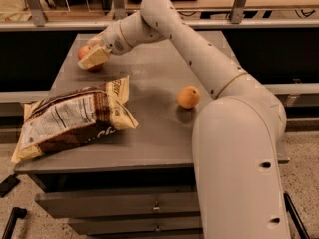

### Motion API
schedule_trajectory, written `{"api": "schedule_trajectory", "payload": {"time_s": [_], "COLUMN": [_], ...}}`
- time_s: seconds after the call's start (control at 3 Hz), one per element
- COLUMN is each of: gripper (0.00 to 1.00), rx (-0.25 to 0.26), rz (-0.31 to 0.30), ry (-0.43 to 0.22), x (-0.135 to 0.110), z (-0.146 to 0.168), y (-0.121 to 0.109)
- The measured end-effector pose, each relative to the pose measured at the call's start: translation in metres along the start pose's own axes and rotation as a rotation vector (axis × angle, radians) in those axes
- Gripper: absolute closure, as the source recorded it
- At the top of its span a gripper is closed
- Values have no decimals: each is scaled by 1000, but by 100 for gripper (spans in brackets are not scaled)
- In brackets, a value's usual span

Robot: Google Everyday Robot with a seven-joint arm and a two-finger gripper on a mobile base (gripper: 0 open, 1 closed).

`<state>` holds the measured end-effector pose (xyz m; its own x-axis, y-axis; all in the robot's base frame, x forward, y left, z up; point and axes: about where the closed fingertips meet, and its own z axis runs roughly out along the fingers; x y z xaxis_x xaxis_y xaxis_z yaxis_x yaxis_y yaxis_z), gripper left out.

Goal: Pick apple

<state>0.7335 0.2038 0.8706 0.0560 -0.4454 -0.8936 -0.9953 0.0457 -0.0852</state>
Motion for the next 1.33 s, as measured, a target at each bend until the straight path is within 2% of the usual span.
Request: {"api": "schedule_trajectory", "payload": {"time_s": [0.33,0.67,1.0,1.33], "gripper": [61,84,100,100], "rx": [-6,-17,12,89], "rz": [0,1,-34,-98], "ry": [0,-43,-74,-65], "x": [0,-6,-27,-57], "z": [4,2,-22,-62], "y": [1,2,3,7]}}
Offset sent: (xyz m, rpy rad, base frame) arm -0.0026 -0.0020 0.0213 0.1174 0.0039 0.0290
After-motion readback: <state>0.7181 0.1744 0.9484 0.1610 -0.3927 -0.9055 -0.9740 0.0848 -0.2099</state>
